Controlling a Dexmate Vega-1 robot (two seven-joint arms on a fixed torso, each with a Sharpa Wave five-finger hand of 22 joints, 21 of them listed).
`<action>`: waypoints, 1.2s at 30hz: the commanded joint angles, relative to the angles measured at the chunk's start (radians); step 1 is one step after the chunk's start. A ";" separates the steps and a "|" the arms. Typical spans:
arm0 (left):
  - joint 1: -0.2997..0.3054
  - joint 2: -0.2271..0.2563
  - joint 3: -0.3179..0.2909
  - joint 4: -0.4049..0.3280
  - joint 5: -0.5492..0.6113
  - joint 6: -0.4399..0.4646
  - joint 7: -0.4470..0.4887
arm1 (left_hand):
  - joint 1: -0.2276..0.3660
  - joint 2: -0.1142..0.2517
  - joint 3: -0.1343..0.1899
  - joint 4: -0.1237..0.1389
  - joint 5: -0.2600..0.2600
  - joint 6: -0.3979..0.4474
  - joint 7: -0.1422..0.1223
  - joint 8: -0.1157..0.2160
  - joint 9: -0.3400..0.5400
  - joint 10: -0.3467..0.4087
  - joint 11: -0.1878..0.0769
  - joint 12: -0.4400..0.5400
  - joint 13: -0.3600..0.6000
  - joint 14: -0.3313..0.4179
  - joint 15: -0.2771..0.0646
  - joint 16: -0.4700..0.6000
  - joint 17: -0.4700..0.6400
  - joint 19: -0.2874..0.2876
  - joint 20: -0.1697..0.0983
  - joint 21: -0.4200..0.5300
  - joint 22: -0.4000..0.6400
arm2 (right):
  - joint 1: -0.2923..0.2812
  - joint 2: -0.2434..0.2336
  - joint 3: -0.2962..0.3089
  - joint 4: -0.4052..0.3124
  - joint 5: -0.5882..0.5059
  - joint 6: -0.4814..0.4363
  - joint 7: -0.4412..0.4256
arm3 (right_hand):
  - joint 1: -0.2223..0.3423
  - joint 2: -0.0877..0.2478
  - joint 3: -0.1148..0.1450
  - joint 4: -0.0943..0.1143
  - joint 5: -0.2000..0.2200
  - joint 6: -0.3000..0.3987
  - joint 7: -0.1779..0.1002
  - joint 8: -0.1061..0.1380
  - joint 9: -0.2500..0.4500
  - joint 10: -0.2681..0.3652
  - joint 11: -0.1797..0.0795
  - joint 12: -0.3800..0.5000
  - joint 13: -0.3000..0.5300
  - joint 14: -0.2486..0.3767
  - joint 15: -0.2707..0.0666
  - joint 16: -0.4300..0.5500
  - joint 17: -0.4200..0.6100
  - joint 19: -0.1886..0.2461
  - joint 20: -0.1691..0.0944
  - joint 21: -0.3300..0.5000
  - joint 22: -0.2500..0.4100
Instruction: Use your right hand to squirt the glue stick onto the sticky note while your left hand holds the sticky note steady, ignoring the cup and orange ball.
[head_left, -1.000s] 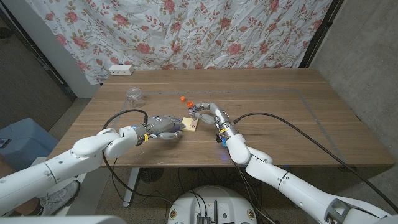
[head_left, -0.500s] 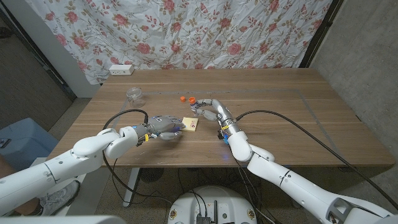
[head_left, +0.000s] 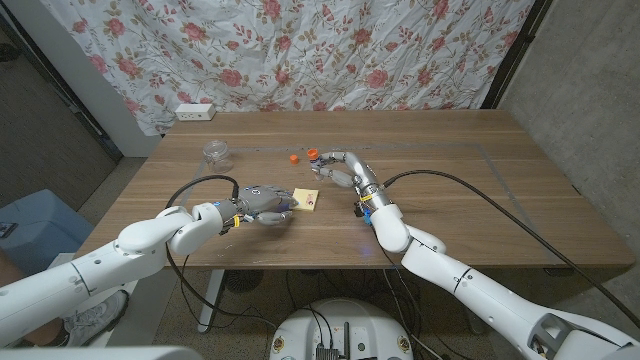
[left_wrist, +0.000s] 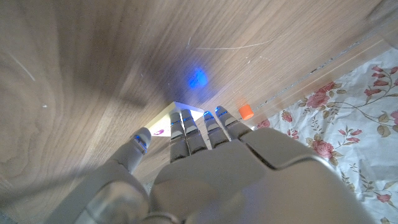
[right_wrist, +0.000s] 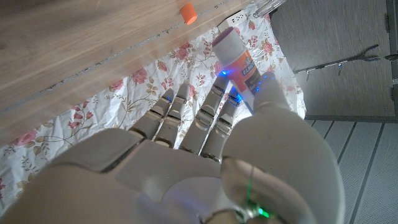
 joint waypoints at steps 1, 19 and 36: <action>0.004 0.001 -0.012 -0.021 -0.003 0.020 -0.001 | 0.004 0.090 0.006 -0.006 -0.002 0.009 -0.006 0.004 0.002 0.007 -0.008 0.005 0.005 0.008 -0.109 0.002 0.002 0.005 -0.110 0.009 0.003 | 0.009 -0.010 0.013 -0.004 0.001 -0.008 0.007 | -0.010 0.005 -0.007 0.001 0.002 0.005 0.001 -0.004 0.001 0.004 -0.002 -0.001 0.005 -0.002 -0.126 0.004 0.001 0.000 -0.001 0.001 0.004; 0.016 -0.010 -0.025 -0.040 -0.017 0.060 0.014 | 0.005 0.089 0.005 -0.008 -0.002 0.007 -0.007 0.003 0.002 0.003 -0.007 0.003 0.005 0.009 -0.106 0.002 0.002 0.011 -0.109 0.010 0.003 | 0.030 -0.050 0.033 -0.014 -0.029 -0.023 0.008 | -0.019 0.006 -0.011 0.003 0.001 0.006 0.001 -0.009 -0.002 0.002 -0.002 -0.001 0.005 -0.001 -0.125 0.004 0.001 0.000 0.001 0.001 0.004; 0.024 -0.019 -0.037 -0.050 -0.035 0.084 0.043 | 0.005 0.089 0.005 -0.010 -0.002 0.003 -0.008 0.002 0.002 -0.005 -0.008 0.001 0.005 0.010 -0.105 0.002 0.002 0.014 -0.107 0.010 0.003 | 0.039 -0.082 0.038 -0.051 -0.059 -0.079 0.032 | -0.020 0.006 -0.012 0.001 0.001 0.008 0.001 -0.012 -0.003 0.003 -0.002 0.000 0.006 -0.002 -0.127 0.005 0.001 0.000 0.003 0.001 0.004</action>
